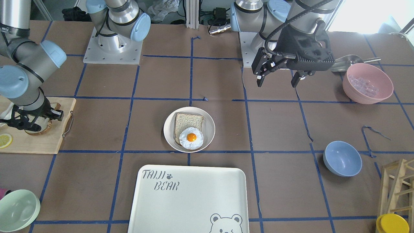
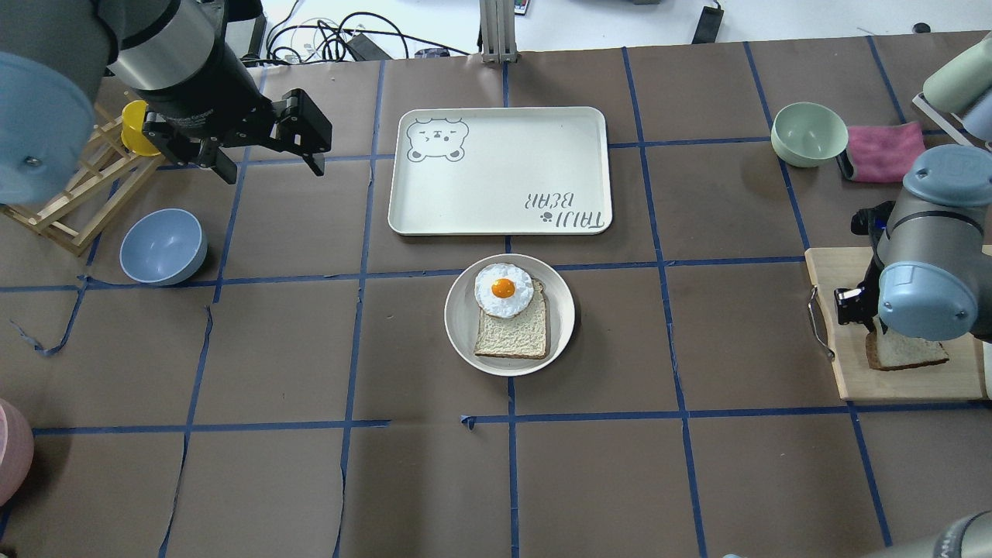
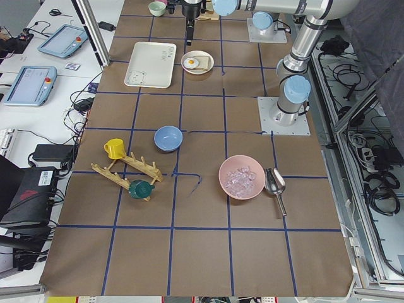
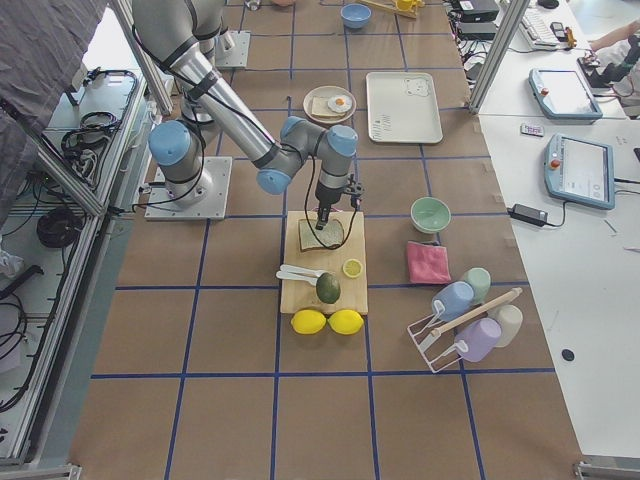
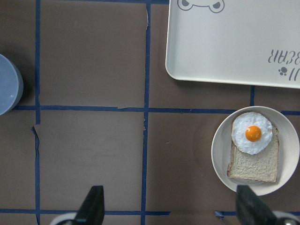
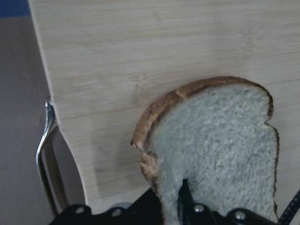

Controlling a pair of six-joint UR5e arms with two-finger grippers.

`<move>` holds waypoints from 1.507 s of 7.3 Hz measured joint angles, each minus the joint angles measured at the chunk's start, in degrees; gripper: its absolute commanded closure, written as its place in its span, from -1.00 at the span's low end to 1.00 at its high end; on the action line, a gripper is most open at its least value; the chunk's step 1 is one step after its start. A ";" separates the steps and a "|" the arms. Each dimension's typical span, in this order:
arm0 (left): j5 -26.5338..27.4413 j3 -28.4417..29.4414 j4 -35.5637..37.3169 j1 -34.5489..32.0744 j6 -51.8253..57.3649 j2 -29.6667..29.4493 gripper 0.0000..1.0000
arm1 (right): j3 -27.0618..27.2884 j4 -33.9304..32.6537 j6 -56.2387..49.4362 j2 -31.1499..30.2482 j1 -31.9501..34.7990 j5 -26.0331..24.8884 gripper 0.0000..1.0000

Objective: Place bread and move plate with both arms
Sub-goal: 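Grasp the bread slice edge with the right gripper and lift it, then carry the bread slice with the right gripper over the white plate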

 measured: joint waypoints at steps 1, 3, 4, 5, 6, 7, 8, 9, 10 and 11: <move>0.03 0.00 0.00 0.00 -0.01 0.00 -1.00 | -0.09 0.28 -0.04 -0.45 -0.09 -0.13 1.00; 0.07 0.00 0.00 0.00 0.00 0.00 -1.00 | -0.33 1.94 0.12 -3.77 0.19 -0.14 1.00; 0.11 0.00 0.00 0.00 0.03 0.00 -1.00 | -1.00 3.93 0.39 -5.84 0.68 -0.04 1.00; 0.13 0.00 0.00 0.00 0.05 0.00 -1.00 | -2.51 6.45 0.62 -7.11 1.39 0.06 1.00; 0.13 0.00 0.00 0.00 0.03 0.00 -1.00 | -4.73 9.40 1.41 -7.78 2.46 0.08 1.00; 0.14 0.00 -0.02 0.00 0.00 0.00 -1.00 | -7.67 12.57 3.47 -8.24 4.54 -0.16 1.00; 0.14 0.00 -0.04 0.00 -0.02 0.00 -1.00 | -11.48 16.31 7.06 -8.49 8.12 -0.67 1.00; 0.16 0.00 -0.04 0.00 -0.03 0.00 -1.00 | -15.80 21.44 12.56 -8.42 12.93 -0.96 1.00; 0.17 0.00 -0.07 0.00 -0.01 0.00 -1.00 | -19.85 26.86 20.36 -8.01 19.28 -0.79 1.00; 0.16 0.00 -0.08 0.00 0.02 0.00 -1.00 | -22.69 30.92 30.18 -7.15 26.96 0.74 1.00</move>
